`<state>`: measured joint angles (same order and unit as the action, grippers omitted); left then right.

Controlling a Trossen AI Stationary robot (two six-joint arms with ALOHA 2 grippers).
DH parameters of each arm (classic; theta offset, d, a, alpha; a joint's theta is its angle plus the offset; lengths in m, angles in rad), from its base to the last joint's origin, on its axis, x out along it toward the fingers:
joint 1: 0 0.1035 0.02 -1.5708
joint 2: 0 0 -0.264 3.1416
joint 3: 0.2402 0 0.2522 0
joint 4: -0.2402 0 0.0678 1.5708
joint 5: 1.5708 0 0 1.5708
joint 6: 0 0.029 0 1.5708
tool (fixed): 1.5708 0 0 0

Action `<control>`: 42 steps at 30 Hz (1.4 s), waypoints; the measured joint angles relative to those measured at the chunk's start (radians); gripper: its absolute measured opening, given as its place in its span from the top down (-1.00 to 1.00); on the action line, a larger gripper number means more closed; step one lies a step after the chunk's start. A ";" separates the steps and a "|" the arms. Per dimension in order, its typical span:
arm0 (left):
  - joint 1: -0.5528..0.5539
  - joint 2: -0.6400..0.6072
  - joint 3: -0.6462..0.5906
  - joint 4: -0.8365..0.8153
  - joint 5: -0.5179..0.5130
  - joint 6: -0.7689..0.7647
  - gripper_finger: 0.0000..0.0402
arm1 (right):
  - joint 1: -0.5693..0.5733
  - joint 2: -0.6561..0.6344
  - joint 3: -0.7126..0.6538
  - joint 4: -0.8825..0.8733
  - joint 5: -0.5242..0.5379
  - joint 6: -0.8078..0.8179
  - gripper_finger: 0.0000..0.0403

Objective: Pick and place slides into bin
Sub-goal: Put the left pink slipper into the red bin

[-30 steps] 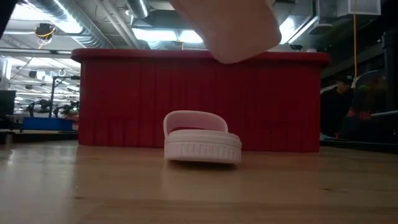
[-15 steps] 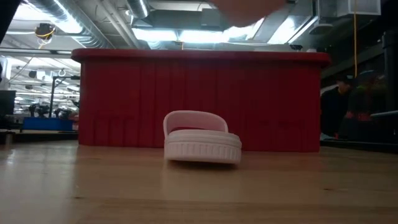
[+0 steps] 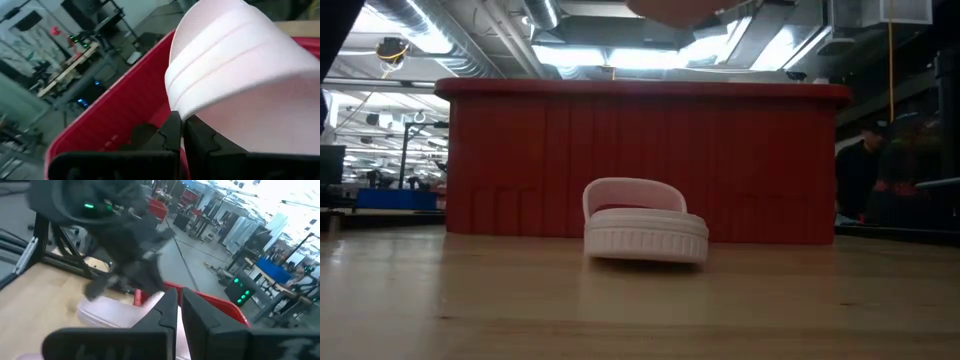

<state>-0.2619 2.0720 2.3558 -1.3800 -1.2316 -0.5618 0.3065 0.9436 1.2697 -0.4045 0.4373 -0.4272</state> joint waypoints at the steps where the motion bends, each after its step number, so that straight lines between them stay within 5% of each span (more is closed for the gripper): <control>1: 0.016 0.000 0.000 0.000 0.000 0.009 0.99 | 0.000 0.010 0.000 0.005 0.000 -0.018 0.87; 7: 0.101 0.000 0.000 0.000 0.031 0.010 0.99 | -0.011 0.100 0.000 0.048 0.033 0.040 0.80; 21: 0.127 -0.023 0.000 0.007 0.076 0.105 0.99 | -0.124 0.251 0.000 0.137 0.036 0.033 0.13; 42: 0.119 -0.045 0.000 0.020 0.113 0.139 0.99 | -0.239 0.336 0.000 0.167 0.032 -0.053 0.13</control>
<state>-0.1430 2.0272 2.3562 -1.3598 -1.1187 -0.4229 0.0673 1.2792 1.2694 -0.2375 0.4690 -0.4805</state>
